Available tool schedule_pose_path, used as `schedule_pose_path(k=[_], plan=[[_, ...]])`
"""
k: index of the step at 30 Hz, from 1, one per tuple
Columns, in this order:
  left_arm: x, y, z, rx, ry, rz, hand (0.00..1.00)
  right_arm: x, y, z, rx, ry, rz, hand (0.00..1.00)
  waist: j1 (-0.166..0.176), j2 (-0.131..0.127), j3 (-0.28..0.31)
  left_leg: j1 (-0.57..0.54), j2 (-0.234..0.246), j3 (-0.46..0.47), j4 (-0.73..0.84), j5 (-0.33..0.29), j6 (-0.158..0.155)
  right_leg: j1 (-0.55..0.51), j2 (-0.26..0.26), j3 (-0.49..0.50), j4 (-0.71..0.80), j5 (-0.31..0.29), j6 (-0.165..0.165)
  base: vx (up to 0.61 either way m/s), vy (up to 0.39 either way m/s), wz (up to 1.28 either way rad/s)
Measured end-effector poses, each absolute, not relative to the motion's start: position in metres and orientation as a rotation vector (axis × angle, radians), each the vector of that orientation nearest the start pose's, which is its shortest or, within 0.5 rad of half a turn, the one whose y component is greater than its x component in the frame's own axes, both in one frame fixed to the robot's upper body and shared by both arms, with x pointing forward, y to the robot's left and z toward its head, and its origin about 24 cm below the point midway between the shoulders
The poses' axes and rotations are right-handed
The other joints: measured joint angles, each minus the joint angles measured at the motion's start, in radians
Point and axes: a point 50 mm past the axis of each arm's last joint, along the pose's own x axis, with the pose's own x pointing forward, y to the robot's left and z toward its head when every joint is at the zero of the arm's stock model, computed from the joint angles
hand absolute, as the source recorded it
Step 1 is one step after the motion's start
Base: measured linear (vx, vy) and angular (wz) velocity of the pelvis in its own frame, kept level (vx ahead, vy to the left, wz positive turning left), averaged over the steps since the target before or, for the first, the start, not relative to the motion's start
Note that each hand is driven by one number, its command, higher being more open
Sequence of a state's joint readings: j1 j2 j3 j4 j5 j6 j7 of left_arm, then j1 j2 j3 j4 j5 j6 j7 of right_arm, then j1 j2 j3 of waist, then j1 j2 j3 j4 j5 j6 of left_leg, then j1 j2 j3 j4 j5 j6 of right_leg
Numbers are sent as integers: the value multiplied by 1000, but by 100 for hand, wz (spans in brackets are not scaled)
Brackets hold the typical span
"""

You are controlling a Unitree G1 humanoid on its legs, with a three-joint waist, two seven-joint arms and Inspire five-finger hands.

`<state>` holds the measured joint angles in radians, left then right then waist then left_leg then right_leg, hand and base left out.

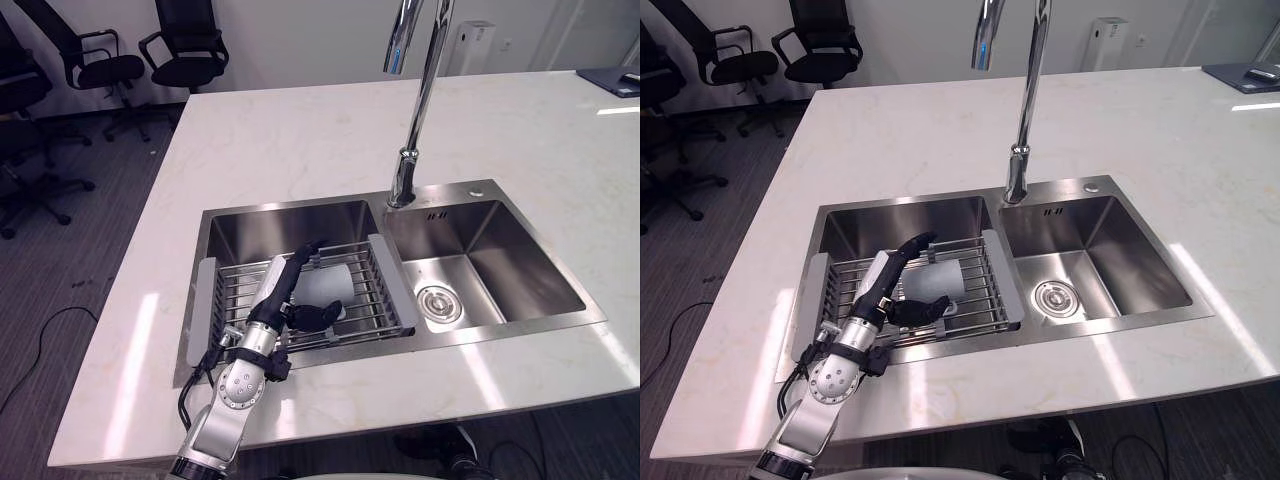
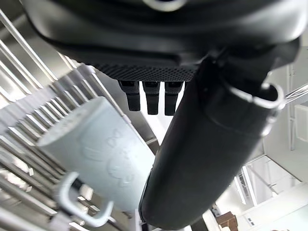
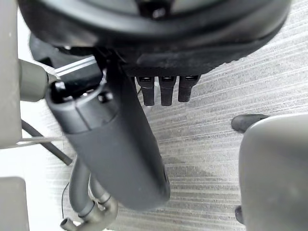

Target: Walk over to the sink, pick up the cup, carry it to the dishwasher, place the cup inside the dishwasher, then close the dishwasher door

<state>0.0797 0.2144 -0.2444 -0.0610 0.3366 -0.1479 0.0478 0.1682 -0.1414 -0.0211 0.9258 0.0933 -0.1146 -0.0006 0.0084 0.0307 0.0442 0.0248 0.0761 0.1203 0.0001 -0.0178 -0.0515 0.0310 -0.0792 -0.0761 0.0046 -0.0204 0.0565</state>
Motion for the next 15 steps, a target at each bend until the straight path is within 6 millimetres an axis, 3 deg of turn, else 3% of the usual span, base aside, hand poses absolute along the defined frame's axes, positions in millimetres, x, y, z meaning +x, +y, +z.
schedule_pose_path(k=[15], plan=[[235, 133, 30, 669, -98, -229, 90, 95, -209, -149, -36, 965, -157, 90, -9, -4, -2, 1, -16, -15, -25, 11, 8, 8, -10, -9, -29, 12, 10, -2, 3, 2]])
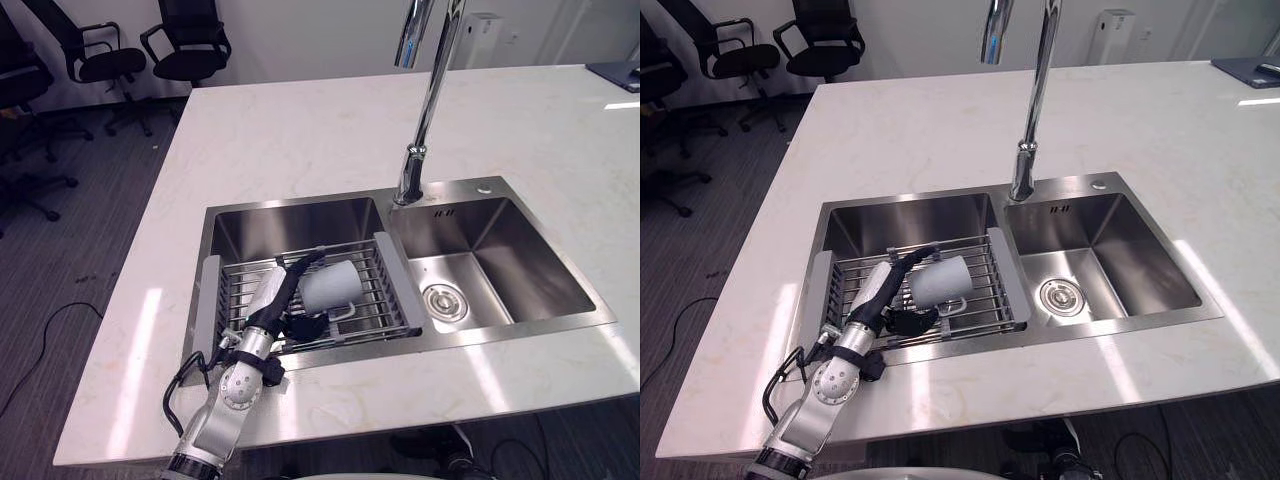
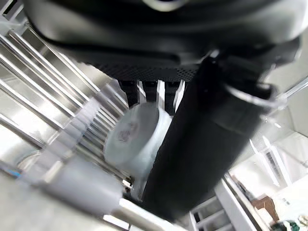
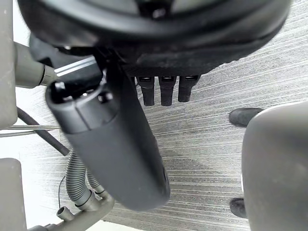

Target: Walk over to the sink, pick up the cup, carry it to the dishwasher, place the cup inside the dishwasher, then close the dishwasher door

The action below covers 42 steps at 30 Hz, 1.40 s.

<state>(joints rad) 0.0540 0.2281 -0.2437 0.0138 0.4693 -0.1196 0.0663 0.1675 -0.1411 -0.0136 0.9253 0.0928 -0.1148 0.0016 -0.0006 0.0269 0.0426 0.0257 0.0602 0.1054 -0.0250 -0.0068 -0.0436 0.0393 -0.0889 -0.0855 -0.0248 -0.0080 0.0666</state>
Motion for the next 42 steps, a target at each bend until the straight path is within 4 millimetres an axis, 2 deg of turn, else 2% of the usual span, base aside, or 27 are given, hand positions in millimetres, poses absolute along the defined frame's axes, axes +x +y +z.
schedule_pose_path(k=[15, 25, 32, 33, 34, 38, 42], plan=[[244, 133, 32, 778, -110, -237, 90, 96, -208, -149, -34, 963, -144, 90, -14, -10, -1, 0, -1, 0, -8, 12, -1, -1, 0, 10, -21, 23, 1, -39, -1, -2], [248, 126, 35, 837, -133, -284, 90, 96, -206, -150, -28, 963, -137, 90, -15, -16, -2, 0, -2, 0, -22, 25, -1, -4, 0, 14, -28, 33, 2, -7, -2, 0], [259, 120, 35, 872, -121, -338, 90, 96, -202, -150, -19, 966, -128, 90, -14, -27, -5, 1, -6, -1, -37, 42, 2, -8, -3, 15, -36, 45, 4, -45, -4, 0], [266, 120, 35, 887, -115, -342, 90, 96, -202, -150, -18, 966, -121, 90, -15, -28, -5, 1, -7, 0, -39, 44, -1, -9, -4, 15, -38, 49, 4, -86, 0, -1], [273, 121, 36, 902, -106, -344, 30, 96, -201, -150, -19, 966, -116, 90, -17, -29, -5, 1, -7, 0, -41, 45, -4, -9, -4, 16, -41, 51, 3, -86, 0, -2], [286, 126, 39, 974, -84, -349, 30, 101, -198, -150, -18, 956, -94, 90, -47, -32, -6, 1, -8, 9, -45, 46, -5, -12, -3, 26, -53, 55, 1, -39, -3, -12], [292, 118, 48, 990, -123, -377, 30, 99, -199, -150, -19, 959, -95, 90, -55, -39, -9, 1, -8, 17, -53, 52, 3, -16, -2, 32, -59, 69, 6, 13, -6, -5]])
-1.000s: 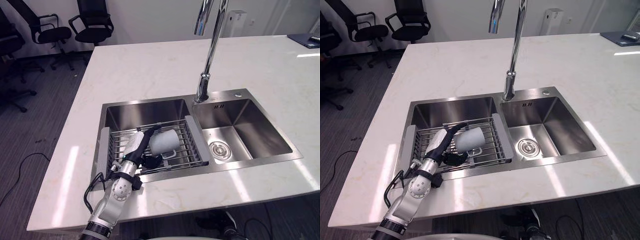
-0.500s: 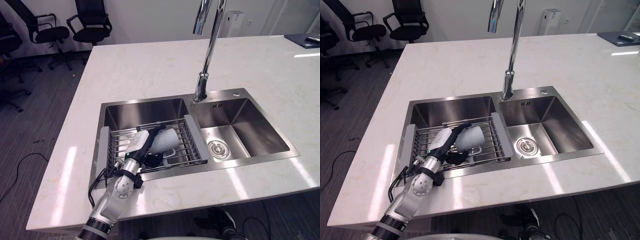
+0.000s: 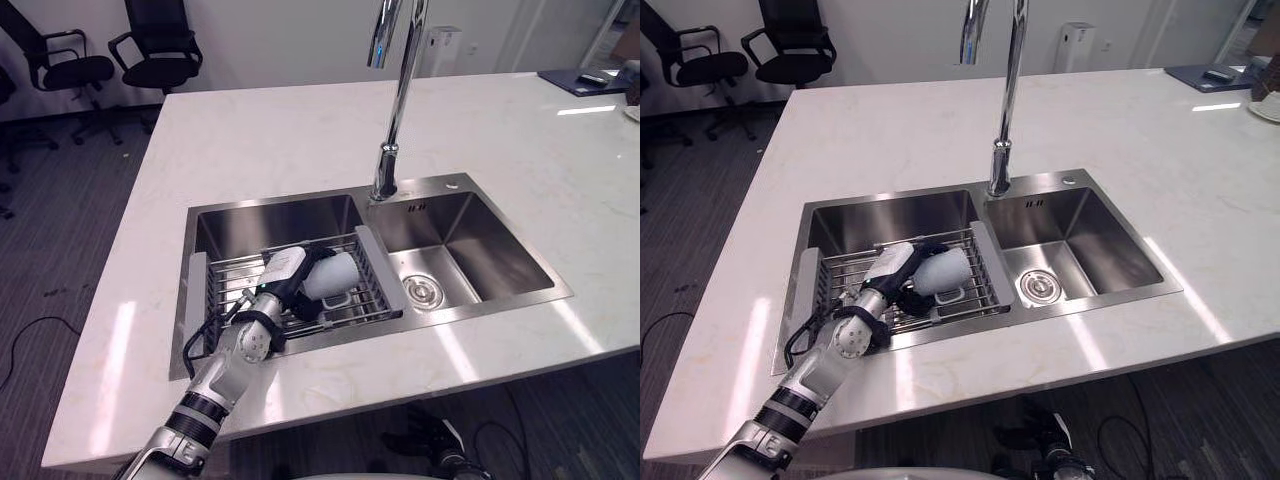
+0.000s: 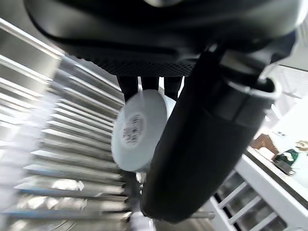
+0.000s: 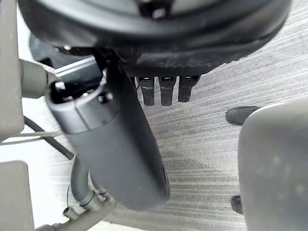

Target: Walk over to the sink, pick up the cup, carry it to the dishwasher, place the cup inside the dishwasher, then close the dishwasher door

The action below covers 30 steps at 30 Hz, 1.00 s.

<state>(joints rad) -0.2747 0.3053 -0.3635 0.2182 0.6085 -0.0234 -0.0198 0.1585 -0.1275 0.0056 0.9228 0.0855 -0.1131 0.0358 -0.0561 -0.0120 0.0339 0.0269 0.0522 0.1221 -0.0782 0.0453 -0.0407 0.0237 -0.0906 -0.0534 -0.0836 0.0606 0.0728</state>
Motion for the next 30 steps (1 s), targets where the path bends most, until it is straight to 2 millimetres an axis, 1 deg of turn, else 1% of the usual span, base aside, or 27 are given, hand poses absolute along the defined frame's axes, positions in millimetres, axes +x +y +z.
schedule_pose_path(k=[3, 6, 8, 15, 20, 26, 28, 30], plan=[[296, 123, 48, 982, -106, -374, 30, 99, -199, -150, -17, 960, -94, 90, -10, 0, 0, 2, 0, -1, -1, 0, 0, 1, 1, 1, -1, 1, 0, 10, -4, -1], [297, 126, 49, 968, -102, -370, 30, 99, -199, -150, -15, 962, -93, 90, -13, 0, 0, 12, -1, -1, -2, 0, 0, 11, 0, 1, -1, 0, 0, 0, 0, 0], [297, 127, 49, 963, -100, -371, 30, 99, -199, -150, -15, 963, -94, 90, -13, 0, 0, 15, -1, -1, -1, 0, 0, 14, -1, 1, -1, 0, -1, -55, -12, -1], [294, 128, 47, 867, -79, -364, 30, 98, -199, -150, -14, 963, -98, 90, -12, 0, 0, 20, -1, -1, -2, 1, 0, 18, -1, 1, 0, -2, -4, -40, -12, 0], [283, 128, 47, 740, -85, -334, 30, 97, -200, -150, -10, 965, -103, 90, -10, 0, 0, 21, -1, -2, -7, 1, 0, 18, 0, -1, 2, -5, -2, 0, 0, 0], [273, 134, 59, 567, -132, -224, 30, 95, -202, -151, -2, 970, -123, 90, 1, 0, 0, 28, 2, -4, -7, -1, -2, 16, 1, -1, 26, -21, -5, -5, -3, 0], [265, 139, 64, 476, -156, -184, 30, 93, -205, -151, 2, 973, -139, 90, 12, 0, 0, 34, 2, -2, -7, -1, -2, 14, 1, 1, 39, -28, -6, -44, -14, -2], [257, 143, 65, 394, -159, -153, 30, 90, -206, -151, 4, 979, -149, 90, 15, 0, 0, 40, 3, -2, -7, -2, -2, 14, 1, 1, 50, -37, -8, -40, -7, -1]])
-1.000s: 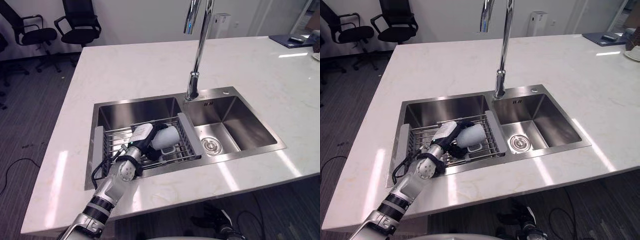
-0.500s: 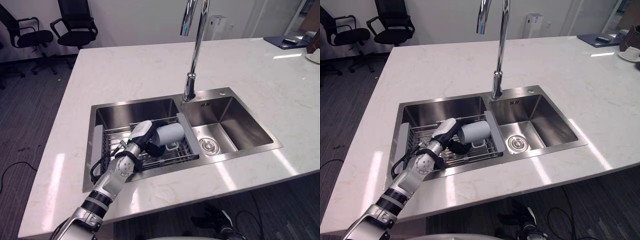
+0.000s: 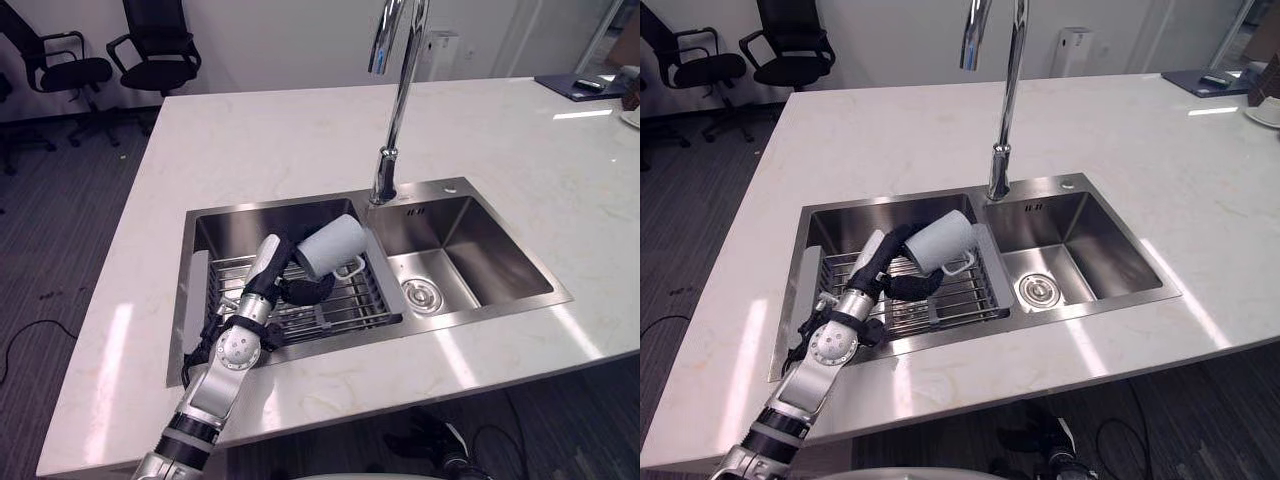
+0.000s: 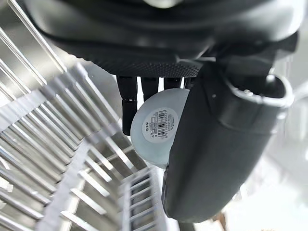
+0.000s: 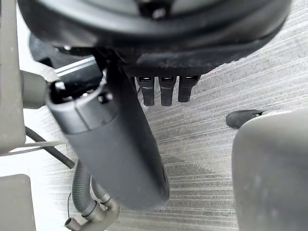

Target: Walk over to the sink, pick up the cup, carry it to the dishwasher, place the cup inside the dishwasher, then close the dishwasher door

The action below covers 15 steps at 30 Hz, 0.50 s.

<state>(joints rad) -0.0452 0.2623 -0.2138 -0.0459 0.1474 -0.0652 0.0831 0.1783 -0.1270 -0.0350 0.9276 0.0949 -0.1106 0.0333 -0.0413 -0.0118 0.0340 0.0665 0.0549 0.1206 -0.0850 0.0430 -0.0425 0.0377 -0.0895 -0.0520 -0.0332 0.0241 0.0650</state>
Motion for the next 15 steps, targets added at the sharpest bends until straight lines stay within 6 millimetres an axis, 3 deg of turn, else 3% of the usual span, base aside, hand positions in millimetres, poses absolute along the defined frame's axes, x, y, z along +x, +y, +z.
schedule_pose_path(k=[6, 15], plan=[[238, 152, 59, 229, -127, -100, 30, 84, -209, -152, 9, 992, -165, 90, 5, -1, -2, 6, 1, 3, 1, -2, 0, -1, 0, 8, 14, -12, -2, -13, -3, -1], [218, 148, 58, -48, -110, -49, 30, 73, -212, -154, 21, 1017, -204, 90, 27, -2, -5, 5, 5, 31, 26, -28, -1, -6, 3, 39, 28, -14, 8, 10, -3, -9]])
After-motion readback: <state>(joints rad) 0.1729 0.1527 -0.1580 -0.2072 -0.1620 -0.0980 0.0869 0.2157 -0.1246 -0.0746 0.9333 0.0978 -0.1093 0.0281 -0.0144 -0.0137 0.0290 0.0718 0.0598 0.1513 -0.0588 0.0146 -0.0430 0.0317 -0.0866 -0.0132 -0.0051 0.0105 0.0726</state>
